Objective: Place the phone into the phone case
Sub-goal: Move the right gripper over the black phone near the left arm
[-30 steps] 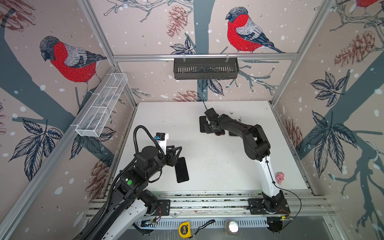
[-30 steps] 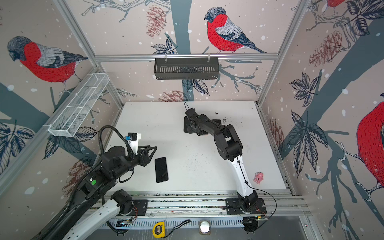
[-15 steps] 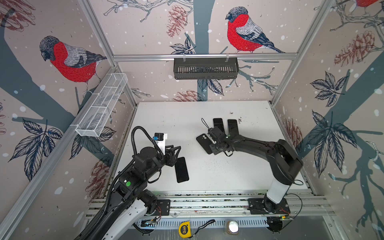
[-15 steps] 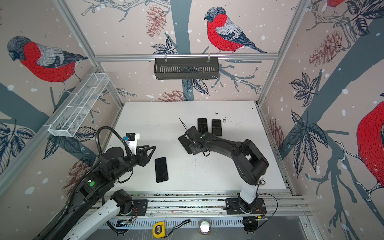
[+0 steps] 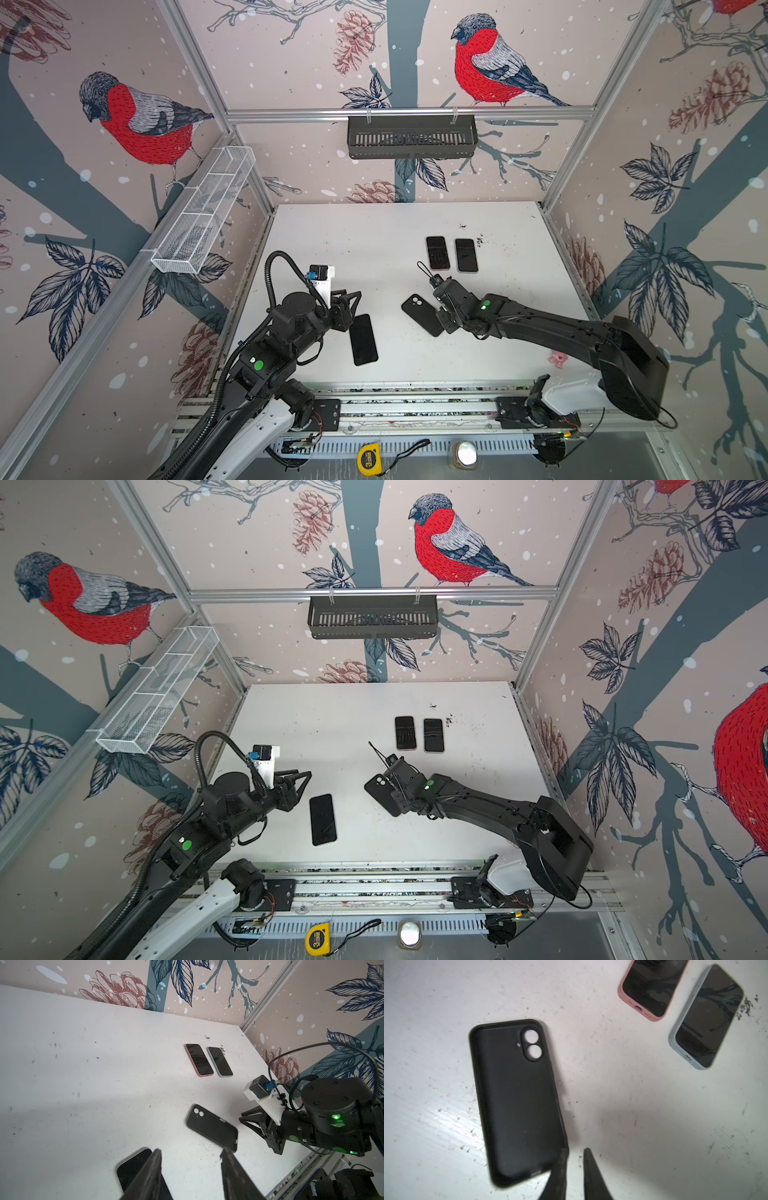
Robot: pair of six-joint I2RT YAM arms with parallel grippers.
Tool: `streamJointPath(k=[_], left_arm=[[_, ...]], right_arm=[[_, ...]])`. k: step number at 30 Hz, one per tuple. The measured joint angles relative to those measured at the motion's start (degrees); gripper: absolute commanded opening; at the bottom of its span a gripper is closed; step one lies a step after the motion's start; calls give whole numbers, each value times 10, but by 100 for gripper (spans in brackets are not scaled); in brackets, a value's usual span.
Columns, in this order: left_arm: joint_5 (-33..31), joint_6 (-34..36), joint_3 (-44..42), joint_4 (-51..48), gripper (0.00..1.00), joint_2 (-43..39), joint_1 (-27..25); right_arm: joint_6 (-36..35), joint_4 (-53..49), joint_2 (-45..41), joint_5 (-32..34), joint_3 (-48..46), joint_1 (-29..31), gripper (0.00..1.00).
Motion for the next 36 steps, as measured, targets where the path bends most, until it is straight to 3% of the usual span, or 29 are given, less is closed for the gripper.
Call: streamJointPath(k=[4, 7, 9, 10, 11, 16, 24, 36], left_arm=[[0, 0, 0, 0, 48, 0, 0], [0, 0, 0, 0, 47, 2, 0], [0, 0, 0, 0, 48, 2, 2], [0, 0, 0, 0, 48, 2, 3], [0, 0, 0, 0, 48, 2, 3], [-12, 0, 0, 0, 48, -15, 3], [-40, -1, -3, -1, 49, -73, 13], [-76, -7, -17, 3, 49, -165, 49]], right_arm=[[4, -4, 5, 0, 11, 7, 39], [19, -1, 9, -6, 25, 16, 60], [32, 6, 21, -29, 33, 20, 69], [42, 8, 34, -43, 41, 23, 95], [56, 9, 49, -54, 49, 28, 99], [120, 9, 147, -103, 129, 86, 99], [168, -47, 315, -106, 319, 177, 100], [186, -132, 433, -108, 483, 212, 99]])
